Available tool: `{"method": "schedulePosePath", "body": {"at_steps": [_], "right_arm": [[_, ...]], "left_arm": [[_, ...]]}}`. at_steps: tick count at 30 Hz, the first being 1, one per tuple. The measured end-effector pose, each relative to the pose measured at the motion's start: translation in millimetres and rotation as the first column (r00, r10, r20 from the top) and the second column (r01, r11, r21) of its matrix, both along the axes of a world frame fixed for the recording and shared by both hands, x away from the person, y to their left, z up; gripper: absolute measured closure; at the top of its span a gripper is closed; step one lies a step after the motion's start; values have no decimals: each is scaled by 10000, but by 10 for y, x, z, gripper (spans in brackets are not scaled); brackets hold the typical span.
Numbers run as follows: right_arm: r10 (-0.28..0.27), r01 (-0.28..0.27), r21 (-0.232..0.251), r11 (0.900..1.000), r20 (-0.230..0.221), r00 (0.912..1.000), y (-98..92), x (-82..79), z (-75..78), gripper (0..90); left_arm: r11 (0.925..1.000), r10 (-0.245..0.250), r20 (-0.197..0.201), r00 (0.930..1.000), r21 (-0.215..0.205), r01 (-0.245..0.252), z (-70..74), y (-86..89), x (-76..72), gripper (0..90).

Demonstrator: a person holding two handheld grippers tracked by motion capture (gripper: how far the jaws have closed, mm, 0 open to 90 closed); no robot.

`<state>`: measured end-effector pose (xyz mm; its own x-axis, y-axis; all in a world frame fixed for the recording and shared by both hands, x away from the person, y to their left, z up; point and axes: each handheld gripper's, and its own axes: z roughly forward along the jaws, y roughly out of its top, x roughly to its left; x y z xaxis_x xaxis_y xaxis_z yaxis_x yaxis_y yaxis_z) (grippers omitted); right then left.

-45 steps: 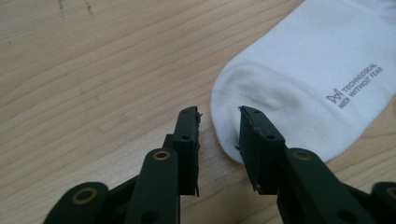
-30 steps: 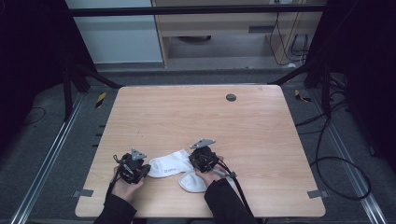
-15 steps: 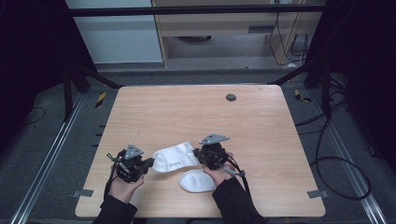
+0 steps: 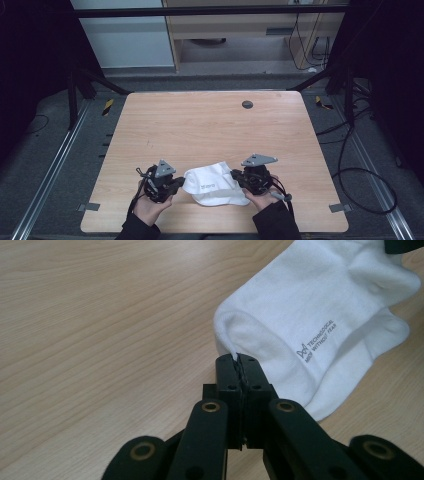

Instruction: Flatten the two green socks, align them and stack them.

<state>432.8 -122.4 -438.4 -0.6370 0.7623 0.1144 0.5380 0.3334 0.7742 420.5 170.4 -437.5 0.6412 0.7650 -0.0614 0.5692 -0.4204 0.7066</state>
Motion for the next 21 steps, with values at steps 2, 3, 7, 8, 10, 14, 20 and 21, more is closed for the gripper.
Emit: {"method": "schedulePosePath", "body": {"at_steps": [2, 3, 7, 8, 10, 14, 20, 21], "right_arm": [[-1, 1, -24, 10000, -26, 10000, -41, -45, -20, 864], [-18, 18, -51, 10000, -49, 10000, -58, -62, -30, 864], [-93, 89, -169, 9998, -232, 9997, -122, -110, -90, 864], [-124, 119, -161, 9998, -304, 9995, -137, -124, -105, 864], [-147, 141, -172, 9998, -347, 9993, -167, -153, -131, 864], [-166, 159, -142, 9998, -477, 9987, -224, -223, -167, 864], [-226, 214, -200, 9996, -622, 9978, -275, -254, -226, 863], [-286, 273, -205, 9994, -697, 9972, -278, -253, -237, 863]], "left_arm": [[9999, -105, -36, 9999, 69, 105, -6, -49, -4, 889], [9998, -146, -79, 9999, 102, 147, -12, -73, -3, 889], [9991, -308, -240, 9992, 284, 314, -58, -155, 0, 889], [9988, -352, -280, 9990, 321, 361, -70, -168, 0, 888], [9985, -397, -356, 9986, 367, 410, -87, -187, -2, 889], [9980, -456, -438, 9980, 426, 474, -107, -211, -10, 889], [9966, -537, -633, 9966, 595, 574, -187, -268, 5, 888], [9965, -525, -652, 9965, 613, 566, -202, -279, 7, 888]]}}
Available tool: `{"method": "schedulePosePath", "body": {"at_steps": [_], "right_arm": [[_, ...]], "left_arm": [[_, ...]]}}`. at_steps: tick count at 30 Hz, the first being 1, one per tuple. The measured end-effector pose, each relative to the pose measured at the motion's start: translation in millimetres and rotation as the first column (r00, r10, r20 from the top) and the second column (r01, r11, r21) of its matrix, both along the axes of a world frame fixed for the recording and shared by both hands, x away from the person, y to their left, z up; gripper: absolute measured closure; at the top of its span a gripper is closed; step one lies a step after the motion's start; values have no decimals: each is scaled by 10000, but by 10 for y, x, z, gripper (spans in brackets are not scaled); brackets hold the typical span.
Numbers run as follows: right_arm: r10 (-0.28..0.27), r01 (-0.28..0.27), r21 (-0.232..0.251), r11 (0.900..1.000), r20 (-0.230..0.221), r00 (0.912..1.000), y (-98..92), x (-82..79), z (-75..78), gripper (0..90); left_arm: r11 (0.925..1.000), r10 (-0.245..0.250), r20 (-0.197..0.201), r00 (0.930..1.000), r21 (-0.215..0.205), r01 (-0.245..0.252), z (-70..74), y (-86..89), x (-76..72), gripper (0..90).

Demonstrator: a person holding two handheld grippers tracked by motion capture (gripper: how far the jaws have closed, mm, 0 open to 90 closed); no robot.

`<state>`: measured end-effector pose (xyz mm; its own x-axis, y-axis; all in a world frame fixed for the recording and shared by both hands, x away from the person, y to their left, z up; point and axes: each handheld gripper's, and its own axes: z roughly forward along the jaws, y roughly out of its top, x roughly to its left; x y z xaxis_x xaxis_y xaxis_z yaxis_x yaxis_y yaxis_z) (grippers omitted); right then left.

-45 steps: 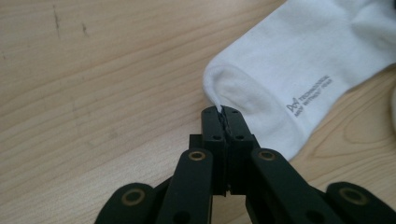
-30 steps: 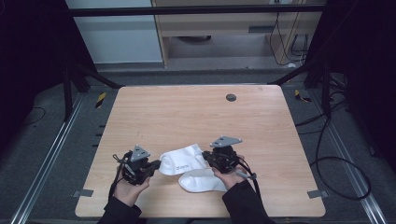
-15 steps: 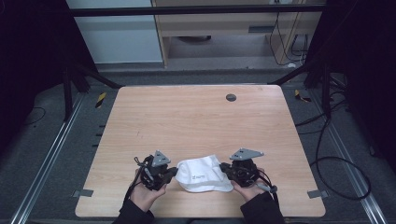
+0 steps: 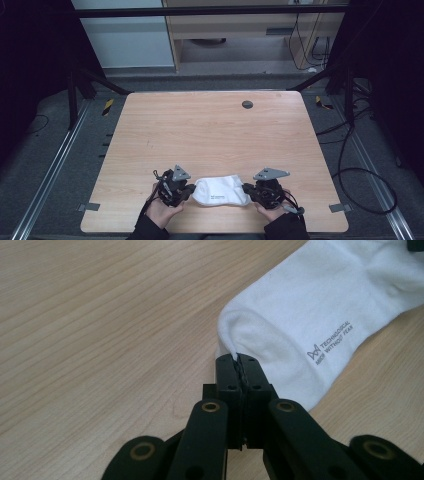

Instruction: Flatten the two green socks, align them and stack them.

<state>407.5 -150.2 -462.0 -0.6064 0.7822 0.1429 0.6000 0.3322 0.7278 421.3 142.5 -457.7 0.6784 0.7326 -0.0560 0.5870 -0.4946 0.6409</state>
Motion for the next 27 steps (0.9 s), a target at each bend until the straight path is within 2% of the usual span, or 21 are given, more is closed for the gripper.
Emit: {"method": "schedulePosePath", "body": {"at_steps": [8, 18, 22, 25, 27], "right_arm": [[-93, 91, -196, 9998, -120, 9999, -33, 28, -90, 862], [-87, 77, -488, 9988, -201, 9998, -55, 86, -223, 861], [2, -11, -695, 9976, -132, 9999, -47, 91, -261, 857], [37, -42, -716, 9974, -75, 10000, -49, 93, -274, 844], [61, -61, -750, 9972, -9, 10000, -52, 90, -279, 794]], "left_arm": [[9998, 25, -107, 9999, 221, -22, -106, -49, 16, 888], [9979, -42, 98, 9999, 643, 36, -183, -109, 19, 886], [9980, -28, 204, 9998, 637, 15, -196, -110, 13, 881], [9977, 33, 294, 9996, 673, -53, -196, -105, 13, 863], [9982, 99, 317, 9994, 594, -117, -179, -92, 16, 810]]}}
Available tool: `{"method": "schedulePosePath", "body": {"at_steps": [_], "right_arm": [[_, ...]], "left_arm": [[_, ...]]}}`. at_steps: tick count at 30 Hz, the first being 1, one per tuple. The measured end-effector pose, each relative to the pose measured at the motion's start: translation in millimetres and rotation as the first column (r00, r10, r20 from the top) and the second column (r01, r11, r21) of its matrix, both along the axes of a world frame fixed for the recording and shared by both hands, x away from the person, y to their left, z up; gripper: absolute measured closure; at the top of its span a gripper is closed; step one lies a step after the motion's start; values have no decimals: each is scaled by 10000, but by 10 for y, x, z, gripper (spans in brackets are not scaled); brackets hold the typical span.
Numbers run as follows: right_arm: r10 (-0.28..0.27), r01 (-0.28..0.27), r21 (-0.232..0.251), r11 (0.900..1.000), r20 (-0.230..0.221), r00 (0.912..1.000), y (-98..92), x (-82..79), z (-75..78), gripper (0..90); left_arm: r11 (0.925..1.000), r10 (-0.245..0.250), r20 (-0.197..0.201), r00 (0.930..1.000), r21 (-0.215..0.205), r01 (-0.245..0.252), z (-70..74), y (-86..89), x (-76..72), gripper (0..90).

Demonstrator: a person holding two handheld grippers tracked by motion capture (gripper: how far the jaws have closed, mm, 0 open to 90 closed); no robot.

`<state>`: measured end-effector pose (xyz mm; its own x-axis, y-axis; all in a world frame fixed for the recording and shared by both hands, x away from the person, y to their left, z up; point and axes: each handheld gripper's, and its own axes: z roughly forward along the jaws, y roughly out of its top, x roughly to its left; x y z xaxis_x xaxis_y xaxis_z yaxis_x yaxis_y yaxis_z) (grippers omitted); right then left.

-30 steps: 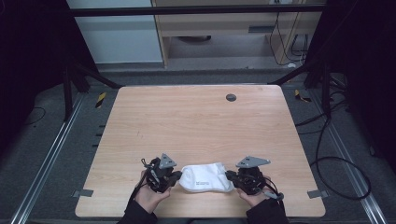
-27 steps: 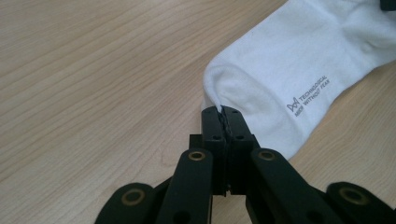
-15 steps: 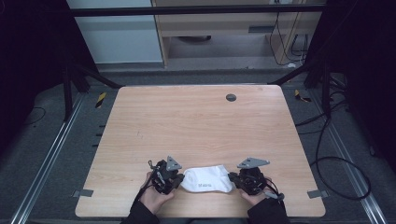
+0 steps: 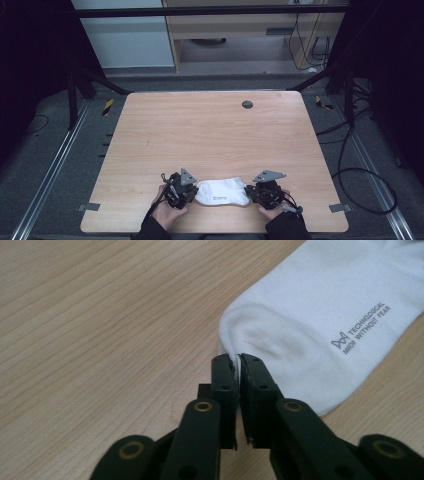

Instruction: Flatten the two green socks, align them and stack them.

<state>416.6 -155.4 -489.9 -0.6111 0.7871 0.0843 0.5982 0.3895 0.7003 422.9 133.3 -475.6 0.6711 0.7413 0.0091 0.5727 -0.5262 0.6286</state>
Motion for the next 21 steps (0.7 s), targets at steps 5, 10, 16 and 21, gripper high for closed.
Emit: {"method": "schedulePosePath", "body": {"at_steps": [5, 10, 16, 21], "right_arm": [[-86, 78, 225, 9997, 357, 9993, -24, -28, 98, 712], [-14, -48, 792, 9968, 788, 9969, -9, -78, 241, 780], [518, -528, 398, 9978, 242, 9984, 135, -76, 129, 883], [396, -399, -71, 9992, -327, 9987, 132, -50, 20, 900]], "left_arm": [[9995, 76, 483, 9988, -323, -61, 139, 49, -36, 697], [9982, -88, 881, 9961, -587, 140, 275, 11, -93, 736], [9994, -346, 464, 9983, 79, 343, 115, -83, -62, 840], [9979, -424, 238, 9988, 497, 411, -7, -121, -37, 857]]}}
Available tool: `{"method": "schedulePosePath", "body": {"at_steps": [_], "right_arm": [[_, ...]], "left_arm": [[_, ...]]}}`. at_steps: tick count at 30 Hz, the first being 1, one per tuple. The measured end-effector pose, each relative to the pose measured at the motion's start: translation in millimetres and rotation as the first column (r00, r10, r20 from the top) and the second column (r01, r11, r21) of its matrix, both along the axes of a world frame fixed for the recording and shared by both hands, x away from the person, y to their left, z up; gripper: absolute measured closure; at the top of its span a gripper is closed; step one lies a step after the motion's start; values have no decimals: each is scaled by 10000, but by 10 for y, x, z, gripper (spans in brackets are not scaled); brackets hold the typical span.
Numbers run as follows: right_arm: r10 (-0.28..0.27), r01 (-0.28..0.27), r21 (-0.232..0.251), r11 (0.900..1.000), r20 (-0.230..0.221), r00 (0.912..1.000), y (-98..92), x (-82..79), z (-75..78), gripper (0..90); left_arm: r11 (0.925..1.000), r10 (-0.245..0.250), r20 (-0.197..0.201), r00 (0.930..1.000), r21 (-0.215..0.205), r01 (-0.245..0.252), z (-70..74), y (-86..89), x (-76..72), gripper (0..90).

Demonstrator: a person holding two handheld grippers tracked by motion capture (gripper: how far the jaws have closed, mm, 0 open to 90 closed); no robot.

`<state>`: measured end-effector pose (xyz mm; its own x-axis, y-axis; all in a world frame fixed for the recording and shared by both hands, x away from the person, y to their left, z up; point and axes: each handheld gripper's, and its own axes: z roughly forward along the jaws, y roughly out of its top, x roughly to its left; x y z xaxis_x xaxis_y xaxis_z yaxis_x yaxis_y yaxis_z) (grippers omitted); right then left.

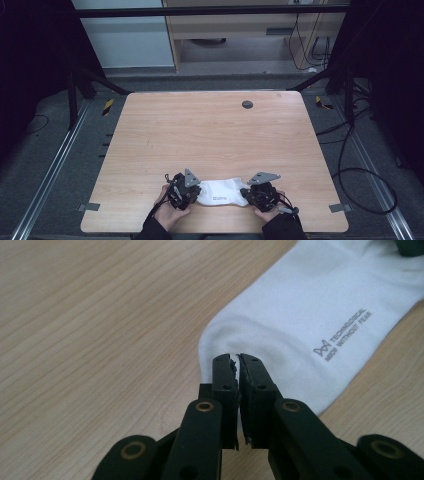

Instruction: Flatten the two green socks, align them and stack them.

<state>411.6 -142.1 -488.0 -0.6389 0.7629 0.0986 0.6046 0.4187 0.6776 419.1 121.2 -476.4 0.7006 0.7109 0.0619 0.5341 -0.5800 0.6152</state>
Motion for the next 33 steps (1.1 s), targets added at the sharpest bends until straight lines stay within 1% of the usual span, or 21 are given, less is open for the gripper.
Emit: {"method": "schedulePosePath", "body": {"at_steps": [3, 5, 9, 10, 12, 15, 17, 18, 21, 22, 24, 26, 29, 30, 32, 33], "right_arm": [[-105, 103, -235, 9997, -88, 9999, -27, 12, -28, 900], [-118, 115, -212, 9997, -136, 9998, -37, 12, -36, 900], [-74, 70, -275, 9996, -141, 9999, -31, 8, -25, 900], [3, -5, -218, 9998, -89, 10000, -36, 8, -16, 898], [-13, 13, 2, 10000, 55, 10000, -44, 0, 29, 893], [-22, 4, 407, 9992, 440, 9990, -60, -9, 113, 880], [-126, 84, 603, 9981, 699, 9975, -86, 3, 149, 852], [-273, 219, 633, 9978, 859, 9959, -104, 13, 161, 821], [-744, 638, 850, 9943, 1288, 9889, -178, 43, 189, 729], [-910, 784, 892, 9929, 1477, 9848, -209, 58, 195, 683], [-1203, 1030, 977, 9899, 1926, 9739, -275, 96, 196, 573], [-1504, 1290, 1096, 9856, 2178, 9643, -347, 137, 190, 482], [-1917, 1693, 1130, 9791, 2313, 9538, -456, 191, 168, 395], [-2016, 1787, 1174, 9769, 2277, 9526, -484, 202, 163, 372], [-2259, 2043, 1139, 9723, 2305, 9465, -575, 238, 141, 329], [-2357, 2142, 1155, 9699, 2274, 9449, -614, 249, 133, 307]], "left_arm": [[9999, -21, -41, 10000, 151, 21, -28, -4, 5, 859], [9998, -29, -65, 10000, 178, 30, -35, -8, 4, 858], [10000, -87, -2, 10000, 22, 87, -34, -6, 1, 841], [9999, -115, 33, 9999, -44, 115, -17, 3, -2, 831], [9995, -103, 185, 9998, -309, 109, 30, 30, -6, 809], [9975, -65, 515, 9987, -706, 101, 134, 95, -16, 781], [9962, 21, 763, 9971, -866, 46, 185, 143, -15, 751], [9956, 80, 867, 9962, -936, 1, 205, 171, -10, 736], [9923, 311, 1051, 9940, -1224, -181, 233, 257, 11, 691], [9915, 395, 1120, 9929, -1278, -250, 233, 281, 19, 666], [9908, 517, 1242, 9909, -1308, -353, 233, 330, 35, 615], [9900, 650, 1354, 9887, -1327, -469, 234, 385, 50, 563], [9859, 898, 1523, 9843, -1535, -662, 228, 468, 72, 478], [9850, 962, 1636, 9818, -1579, -702, 229, 516, 85, 459], [9820, 1164, 1789, 9770, -1679, -863, 226, 596, 104, 414], [9817, 1220, 1848, 9752, -1673, -911, 227, 643, 117, 399]]}}
